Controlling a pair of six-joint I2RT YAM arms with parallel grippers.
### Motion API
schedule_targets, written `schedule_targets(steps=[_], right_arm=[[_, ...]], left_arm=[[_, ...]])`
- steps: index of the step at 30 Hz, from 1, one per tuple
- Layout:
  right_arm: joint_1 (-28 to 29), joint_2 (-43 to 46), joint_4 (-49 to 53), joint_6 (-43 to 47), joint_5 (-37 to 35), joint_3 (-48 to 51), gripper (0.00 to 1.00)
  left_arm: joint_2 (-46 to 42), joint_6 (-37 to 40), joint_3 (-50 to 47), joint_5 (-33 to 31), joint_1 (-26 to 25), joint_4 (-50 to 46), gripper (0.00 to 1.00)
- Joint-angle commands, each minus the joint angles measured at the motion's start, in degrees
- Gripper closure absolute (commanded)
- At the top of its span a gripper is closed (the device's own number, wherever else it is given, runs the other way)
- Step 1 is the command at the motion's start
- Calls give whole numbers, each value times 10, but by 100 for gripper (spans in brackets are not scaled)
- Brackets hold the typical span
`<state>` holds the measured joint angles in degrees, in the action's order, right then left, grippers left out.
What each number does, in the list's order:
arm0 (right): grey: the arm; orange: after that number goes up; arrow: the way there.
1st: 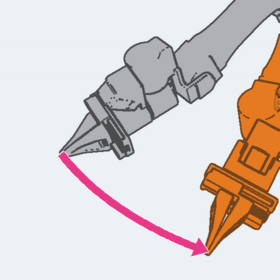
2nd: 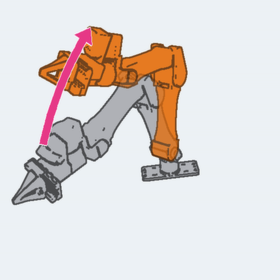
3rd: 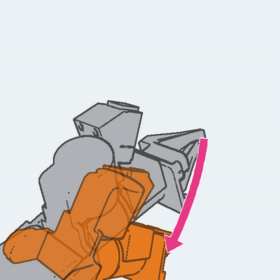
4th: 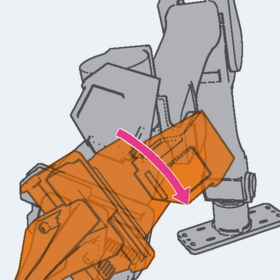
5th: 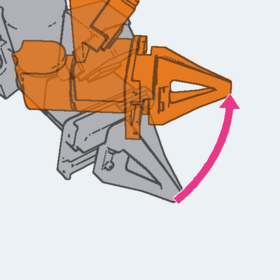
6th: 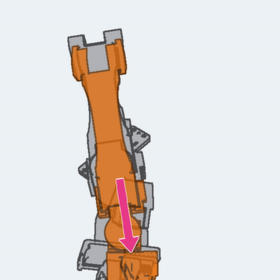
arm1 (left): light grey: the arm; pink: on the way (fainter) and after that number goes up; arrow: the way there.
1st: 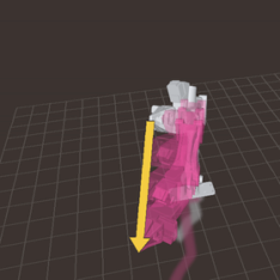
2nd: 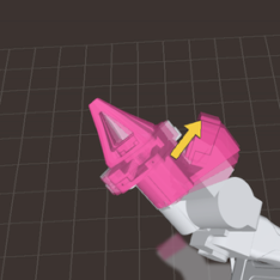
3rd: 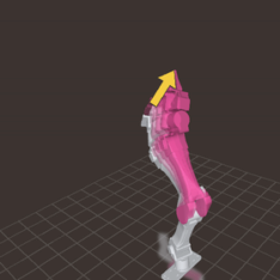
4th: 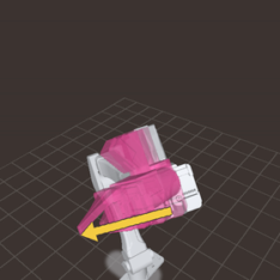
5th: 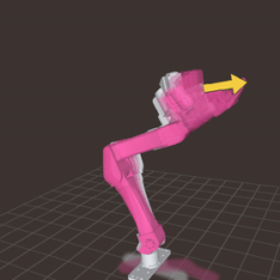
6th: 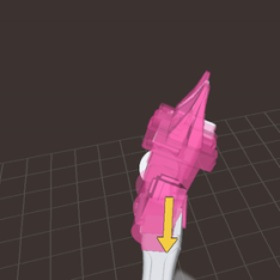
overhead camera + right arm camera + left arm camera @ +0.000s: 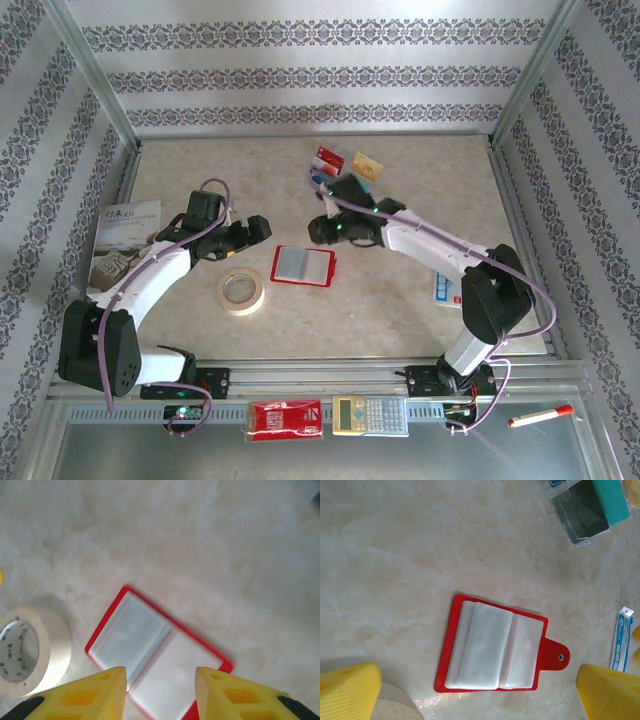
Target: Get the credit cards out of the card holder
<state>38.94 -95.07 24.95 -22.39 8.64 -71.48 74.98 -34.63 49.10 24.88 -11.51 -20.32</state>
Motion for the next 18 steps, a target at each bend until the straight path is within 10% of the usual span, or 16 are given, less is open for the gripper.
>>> schedule_targets(steps=[1, 18], right_arm=[[42, 12, -14, -106, -70, 38, 57], [49, -133, -8, -134, -88, 47, 58]], left_arm=[[-21, 5, -18, -12, 7, 24, 0], [-25, 1, -29, 31, 6, 34, 2]])
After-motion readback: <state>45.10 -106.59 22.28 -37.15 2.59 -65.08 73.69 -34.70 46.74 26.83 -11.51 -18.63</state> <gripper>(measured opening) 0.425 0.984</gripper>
